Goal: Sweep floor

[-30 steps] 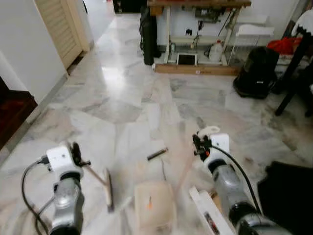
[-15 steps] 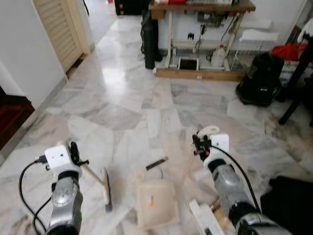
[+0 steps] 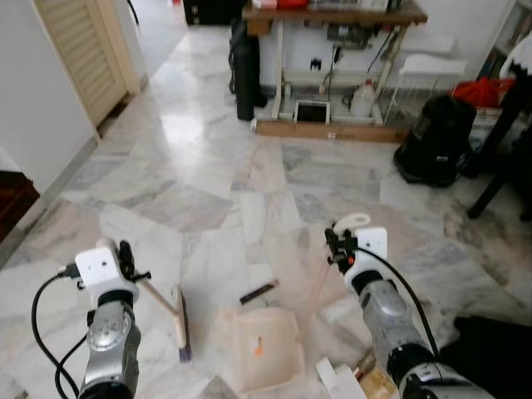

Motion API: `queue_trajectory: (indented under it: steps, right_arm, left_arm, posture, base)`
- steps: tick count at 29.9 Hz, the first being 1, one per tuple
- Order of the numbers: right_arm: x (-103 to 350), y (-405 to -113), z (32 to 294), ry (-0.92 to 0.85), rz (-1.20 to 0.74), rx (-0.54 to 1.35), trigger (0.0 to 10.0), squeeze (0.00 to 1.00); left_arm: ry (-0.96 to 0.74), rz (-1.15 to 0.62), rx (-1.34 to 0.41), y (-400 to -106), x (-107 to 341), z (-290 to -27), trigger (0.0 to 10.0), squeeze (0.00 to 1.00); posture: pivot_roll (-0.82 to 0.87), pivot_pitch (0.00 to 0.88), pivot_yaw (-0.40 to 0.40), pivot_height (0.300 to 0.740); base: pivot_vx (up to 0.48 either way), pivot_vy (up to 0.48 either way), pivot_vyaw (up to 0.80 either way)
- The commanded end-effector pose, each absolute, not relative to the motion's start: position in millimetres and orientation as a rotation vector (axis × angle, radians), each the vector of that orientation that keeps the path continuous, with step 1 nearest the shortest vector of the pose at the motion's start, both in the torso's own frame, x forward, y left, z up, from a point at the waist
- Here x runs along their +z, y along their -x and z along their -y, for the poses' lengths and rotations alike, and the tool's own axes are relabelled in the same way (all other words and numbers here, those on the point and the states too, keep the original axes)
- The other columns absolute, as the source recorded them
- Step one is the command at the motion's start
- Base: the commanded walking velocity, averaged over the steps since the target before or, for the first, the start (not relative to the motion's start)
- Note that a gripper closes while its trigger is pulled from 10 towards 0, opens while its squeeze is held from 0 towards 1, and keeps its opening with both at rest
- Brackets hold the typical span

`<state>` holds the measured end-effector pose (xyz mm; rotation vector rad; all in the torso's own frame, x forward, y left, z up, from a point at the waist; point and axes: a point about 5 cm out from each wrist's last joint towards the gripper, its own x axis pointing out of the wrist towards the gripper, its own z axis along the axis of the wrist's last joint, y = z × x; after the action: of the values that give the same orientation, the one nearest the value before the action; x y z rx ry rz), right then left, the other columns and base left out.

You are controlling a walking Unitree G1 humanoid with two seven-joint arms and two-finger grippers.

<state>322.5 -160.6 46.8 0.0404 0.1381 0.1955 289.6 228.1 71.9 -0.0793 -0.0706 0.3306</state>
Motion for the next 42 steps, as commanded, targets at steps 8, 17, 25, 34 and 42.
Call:
queue_trajectory:
  steps: [8,17,25,34,42]
  right_arm:
    - [61.8,-331.5,155.6,-0.049,-0.068,0.207,10.0,0.00]
    - [62.3,-331.5,155.2,-0.053,-0.062,0.209,10.0,0.00]
    - [63.0,-331.7,153.8,-0.055,-0.058,0.212,10.0,0.00]
    - [64.9,-332.6,154.5,-0.058,-0.046,0.205,10.0,0.00]
    - [65.4,-332.7,156.3,-0.055,-0.041,0.192,10.0,0.00]
  left_arm:
    - [0.076,0.145,0.328,-294.6,88.1,-230.8,10.0,0.00]
    - [0.078,0.151,0.328,-294.7,89.1,-230.6,10.0,0.00]
    - [0.078,0.152,0.328,-294.5,89.4,-230.8,10.0,0.00]
    - [0.078,0.151,0.326,-294.4,89.3,-230.1,10.0,0.00]
    - [0.079,0.150,0.325,-294.0,89.1,-230.0,10.0,0.00]
  posture:
    - [-0.07,0.020,0.024,0.740]
    - [-0.07,0.022,0.023,0.740]
    - [-0.07,0.021,0.023,0.740]
    - [-0.07,0.022,0.022,0.740]
    - [-0.07,0.023,0.022,0.740]
  base:
    - [0.358,0.000,0.00]
    - [0.359,0.000,0.00]
    - [0.359,0.000,0.00]
    - [0.359,0.000,0.00]
    - [0.342,0.000,0.00]
